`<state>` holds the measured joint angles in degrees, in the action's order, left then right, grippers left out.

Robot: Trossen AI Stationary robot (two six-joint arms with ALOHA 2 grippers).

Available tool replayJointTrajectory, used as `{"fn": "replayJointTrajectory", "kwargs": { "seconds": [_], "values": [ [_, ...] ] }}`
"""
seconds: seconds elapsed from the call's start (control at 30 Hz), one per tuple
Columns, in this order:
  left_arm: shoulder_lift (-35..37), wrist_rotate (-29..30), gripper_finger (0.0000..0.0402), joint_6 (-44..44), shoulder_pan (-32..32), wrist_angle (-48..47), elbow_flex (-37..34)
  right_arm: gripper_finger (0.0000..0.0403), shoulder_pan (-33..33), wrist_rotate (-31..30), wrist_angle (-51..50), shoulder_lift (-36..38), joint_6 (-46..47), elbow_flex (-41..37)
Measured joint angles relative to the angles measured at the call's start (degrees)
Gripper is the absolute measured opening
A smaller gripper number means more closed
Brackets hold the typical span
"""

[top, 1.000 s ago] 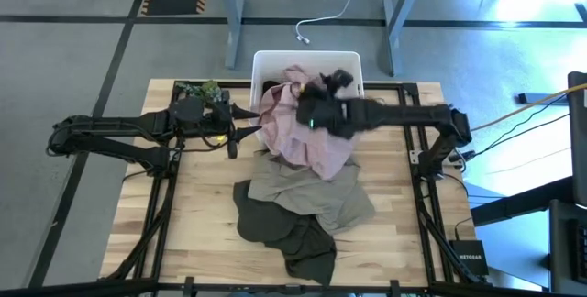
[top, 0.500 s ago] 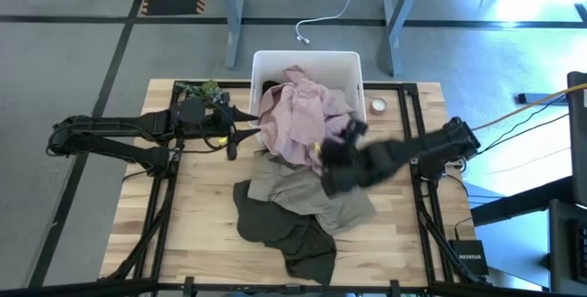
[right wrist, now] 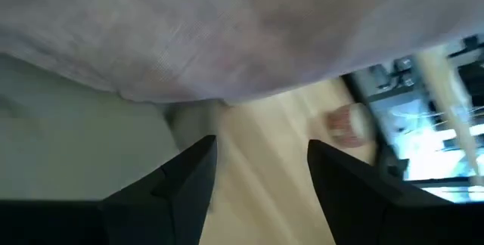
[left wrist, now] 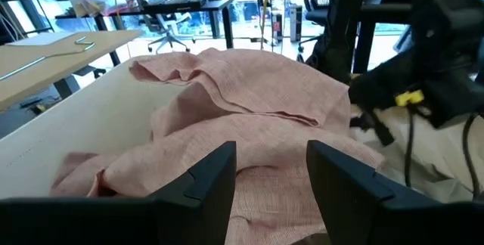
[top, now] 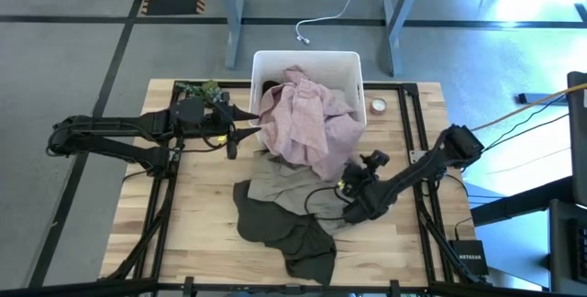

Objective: Sort clothes
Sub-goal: Put the pink polo shirt into the white laundry bin, then put the brown shorts into the white laundry bin

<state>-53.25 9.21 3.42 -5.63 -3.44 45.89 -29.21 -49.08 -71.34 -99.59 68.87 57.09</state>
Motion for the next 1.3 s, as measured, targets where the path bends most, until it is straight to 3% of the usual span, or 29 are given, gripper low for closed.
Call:
{"fn": "replayJointTrajectory", "kwargs": {
  "seconds": [0.13, 0.27, 0.4, 0.6, 0.87, 0.97, 1.07, 1.17, 1.3],
  "values": [
    [0.0, 0.0, 0.0157, 0.0, 0.0, -0.1, 0.0, 0.0225, 3.3, 1.1, 12.3, 0.0, -6.4, -3.2],
    [0.0, 0.0, 0.0157, 0.0, 0.0, -0.1, 0.0, 0.0225, 7.0, 1.1, 19.2, 0.0, -14.8, 0.0],
    [0.0, 0.0, 0.0157, 0.0, 0.0, -0.2, 0.0, 0.0225, 9.7, -1.7, 18.9, 0.0, -22.8, 8.5],
    [0.0, 0.0, 0.0157, 0.0, 0.0, -0.8, 0.0, 0.0225, 12.8, -11.9, 14.9, 0.0, -37.9, 25.7],
    [0.0, 0.0, 0.0157, 0.0, 0.0, -0.7, 0.0, 0.0225, 25.2, -13.5, 14.8, 0.0, -53.0, 43.8],
    [0.0, 0.0, 0.0157, 0.0, 0.0, -0.7, 0.0, 0.0225, 30.5, -8.4, 13.1, 0.0, -53.8, 48.5],
    [0.0, 0.0, 0.0157, 0.0, 0.0, -0.8, 0.0, 0.0225, 32.2, 3.4, 9.7, 0.1, -51.6, 52.1],
    [0.0, 0.0, 0.0157, 0.0, 0.0, -1.2, 0.0, 0.0225, 28.5, 12.5, 5.2, 0.1, -49.2, 53.9],
    [0.0, 0.0, 0.0157, 0.0, 0.0, -2.2, 0.0, 0.0225, 19.5, 14.2, -1.3, 0.1, -46.4, 53.9]
  ]
}}
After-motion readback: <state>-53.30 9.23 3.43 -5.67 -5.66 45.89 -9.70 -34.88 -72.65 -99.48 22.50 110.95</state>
